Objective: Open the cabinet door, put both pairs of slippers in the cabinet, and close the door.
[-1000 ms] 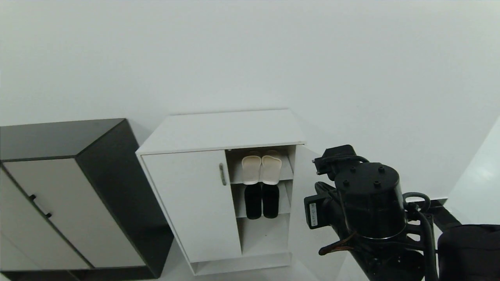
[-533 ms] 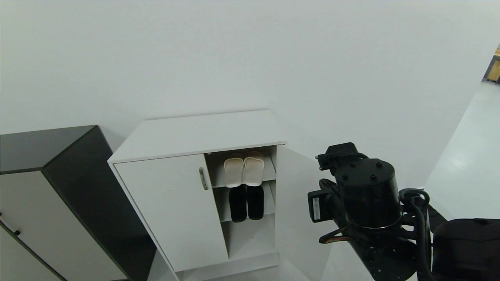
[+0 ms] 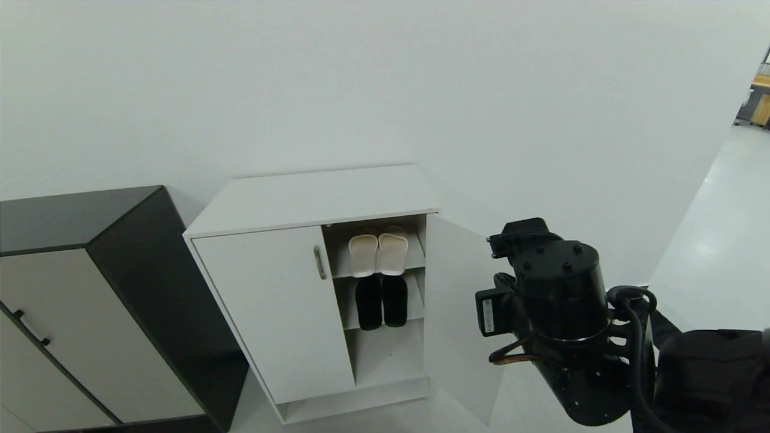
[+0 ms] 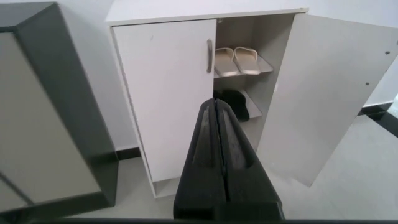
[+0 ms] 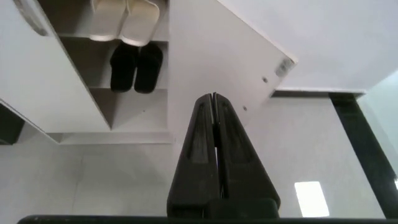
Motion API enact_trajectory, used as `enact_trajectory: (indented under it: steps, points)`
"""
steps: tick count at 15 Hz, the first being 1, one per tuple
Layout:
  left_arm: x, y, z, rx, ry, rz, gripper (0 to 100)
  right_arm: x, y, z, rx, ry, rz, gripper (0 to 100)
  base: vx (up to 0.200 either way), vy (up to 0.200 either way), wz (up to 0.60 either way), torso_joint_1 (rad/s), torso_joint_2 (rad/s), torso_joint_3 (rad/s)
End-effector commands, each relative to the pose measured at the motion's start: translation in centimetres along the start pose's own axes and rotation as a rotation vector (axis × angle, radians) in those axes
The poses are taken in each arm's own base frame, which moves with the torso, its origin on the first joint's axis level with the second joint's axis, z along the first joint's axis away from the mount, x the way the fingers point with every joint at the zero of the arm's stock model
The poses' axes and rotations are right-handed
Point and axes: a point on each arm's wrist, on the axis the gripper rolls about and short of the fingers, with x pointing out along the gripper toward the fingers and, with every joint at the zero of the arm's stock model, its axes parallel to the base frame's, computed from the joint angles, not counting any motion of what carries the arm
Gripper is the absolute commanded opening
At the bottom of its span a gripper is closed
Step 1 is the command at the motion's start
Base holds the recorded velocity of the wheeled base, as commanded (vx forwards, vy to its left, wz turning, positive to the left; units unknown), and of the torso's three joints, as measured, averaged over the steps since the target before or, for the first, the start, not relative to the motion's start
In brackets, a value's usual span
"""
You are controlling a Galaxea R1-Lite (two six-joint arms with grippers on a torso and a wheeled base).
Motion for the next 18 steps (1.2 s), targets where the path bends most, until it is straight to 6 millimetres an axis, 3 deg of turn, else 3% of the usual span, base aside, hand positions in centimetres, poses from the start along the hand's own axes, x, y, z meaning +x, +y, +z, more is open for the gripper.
enact_trajectory:
  steps: [1, 6, 11, 13, 18]
  points:
    - [0.0, 0.0, 0.0, 0.001, 0.001, -0.001, 0, 2.0, -0.7, 0.6, 0.024, 0.001, -0.029, 0, 0.0, 0.0, 0.0, 0.0, 0.0, 0.0]
    - [0.0, 0.0, 0.0, 0.001, -0.001, -0.001, 0, 10.1, -5.1, 2.8, 0.098, 0.013, -0.063, 0, 0.0, 0.0, 0.0, 0.0, 0.0, 0.0]
    - [0.0, 0.0, 0.0, 0.001, 0.001, -0.001, 0, 17.8, -7.9, 1.7, 0.137, 0.024, -0.14, 0, 0.0, 0.0, 0.0, 0.0, 0.0, 0.0]
    - [0.0, 0.0, 0.0, 0.001, -0.001, -0.001, 0, 19.6, -8.4, 0.8, 0.142, 0.033, -0.158, 0, 0.0, 0.0, 0.0, 0.0, 0.0, 0.0]
    - [0.0, 0.0, 0.0, 0.001, 0.001, -0.001, 0, 21.8, -8.6, -0.6, 0.139, 0.05, -0.179, 0, 0.0, 0.0, 0.0, 0.0, 0.0, 0.0]
